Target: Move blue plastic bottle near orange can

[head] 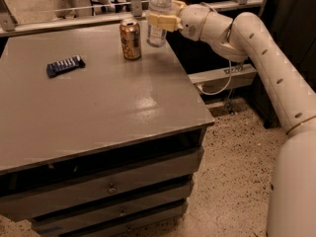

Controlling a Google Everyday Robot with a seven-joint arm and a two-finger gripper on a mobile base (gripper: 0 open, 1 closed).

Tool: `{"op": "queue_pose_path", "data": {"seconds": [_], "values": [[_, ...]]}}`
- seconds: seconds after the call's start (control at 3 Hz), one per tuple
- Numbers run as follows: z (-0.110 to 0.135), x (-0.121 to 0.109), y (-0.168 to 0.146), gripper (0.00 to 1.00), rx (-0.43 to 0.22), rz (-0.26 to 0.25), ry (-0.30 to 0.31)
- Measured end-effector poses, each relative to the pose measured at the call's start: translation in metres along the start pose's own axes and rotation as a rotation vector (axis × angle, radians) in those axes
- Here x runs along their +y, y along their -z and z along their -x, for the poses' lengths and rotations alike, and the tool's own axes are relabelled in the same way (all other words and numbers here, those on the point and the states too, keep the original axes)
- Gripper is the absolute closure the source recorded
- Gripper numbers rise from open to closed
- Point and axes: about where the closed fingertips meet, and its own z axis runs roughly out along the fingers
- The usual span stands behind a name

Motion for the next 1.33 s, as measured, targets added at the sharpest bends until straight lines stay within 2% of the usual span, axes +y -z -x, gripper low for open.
{"op": "queue_pose_path", "data": {"seconds": [0.67, 1.0, 1.33], "values": [[-0.03, -0.005, -0.006, 1.0, 0.09, 0.071, -0.063], [-0.041, -0.002, -0.012, 0.84, 0.101, 0.095, -0.096], [-0.05, 0.0, -0.016, 0.61, 0.124, 0.116, -0.107]]}}
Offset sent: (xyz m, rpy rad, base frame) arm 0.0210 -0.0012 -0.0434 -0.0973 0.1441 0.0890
